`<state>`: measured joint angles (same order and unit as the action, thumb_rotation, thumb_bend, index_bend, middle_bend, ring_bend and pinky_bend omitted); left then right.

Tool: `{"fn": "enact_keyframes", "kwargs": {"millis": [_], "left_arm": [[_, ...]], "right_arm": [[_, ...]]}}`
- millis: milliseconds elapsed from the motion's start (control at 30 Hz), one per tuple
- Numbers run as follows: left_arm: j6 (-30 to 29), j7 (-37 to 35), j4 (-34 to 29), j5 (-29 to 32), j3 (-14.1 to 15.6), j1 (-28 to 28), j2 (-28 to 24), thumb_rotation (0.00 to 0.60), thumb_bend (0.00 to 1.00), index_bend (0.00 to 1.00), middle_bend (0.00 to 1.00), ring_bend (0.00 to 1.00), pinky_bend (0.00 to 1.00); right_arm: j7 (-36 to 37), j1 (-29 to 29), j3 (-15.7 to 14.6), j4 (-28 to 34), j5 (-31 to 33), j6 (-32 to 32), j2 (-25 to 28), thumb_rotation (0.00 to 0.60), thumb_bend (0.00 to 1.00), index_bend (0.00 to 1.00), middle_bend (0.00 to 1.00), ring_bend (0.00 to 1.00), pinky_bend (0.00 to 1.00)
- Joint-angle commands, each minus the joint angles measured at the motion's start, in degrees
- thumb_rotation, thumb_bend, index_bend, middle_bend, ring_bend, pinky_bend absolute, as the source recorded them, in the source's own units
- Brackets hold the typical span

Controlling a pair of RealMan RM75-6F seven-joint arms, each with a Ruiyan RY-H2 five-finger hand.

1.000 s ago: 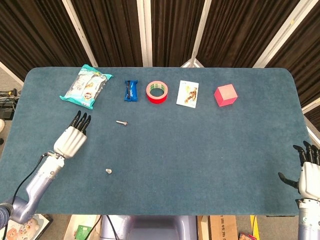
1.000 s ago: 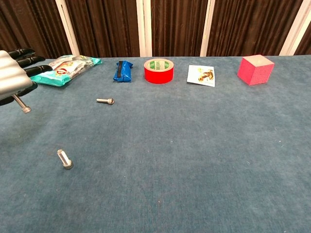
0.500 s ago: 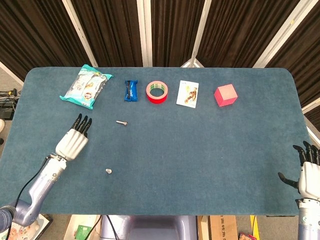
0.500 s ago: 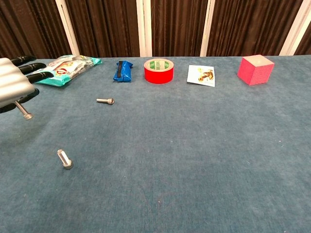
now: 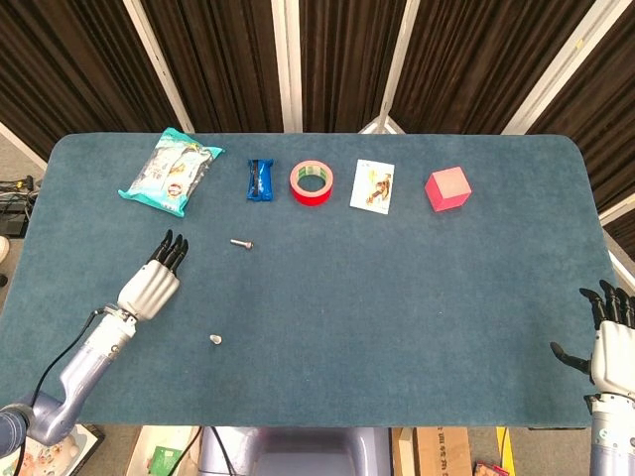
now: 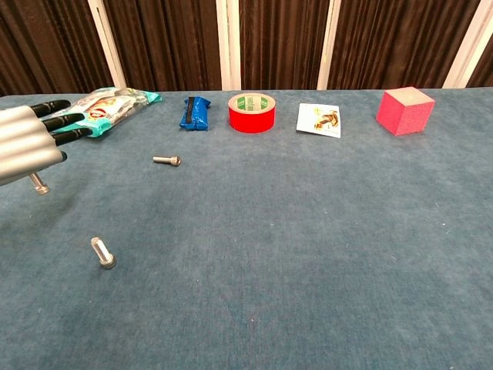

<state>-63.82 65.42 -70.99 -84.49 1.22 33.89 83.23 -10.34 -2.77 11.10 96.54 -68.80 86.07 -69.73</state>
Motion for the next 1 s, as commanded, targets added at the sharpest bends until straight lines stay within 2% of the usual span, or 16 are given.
{"fn": "enact_keyframes", "kwargs": {"millis": [33,1000], "left_arm": [[0.6,0.3,0.6,0.3,0.3,-0.1,0.4,0.600,0.51,0.57,0.05,0.00,0.00],[1.7,2.5,3.4,0.1,1.1,-0.7,1.6,0.600,0.49,0.52,0.04,0.00,0.00]], "right_arm": [[0.0,0.0,0.0,0.0,0.0,0.0,0.0,0.600,0.12,0.22,0.09,0.05,0.00],[0.0,0.1,0.2,0.2,0.3,0.2,0.0,0.600,0.12,0.22,0.09,0.05,0.00]]}}
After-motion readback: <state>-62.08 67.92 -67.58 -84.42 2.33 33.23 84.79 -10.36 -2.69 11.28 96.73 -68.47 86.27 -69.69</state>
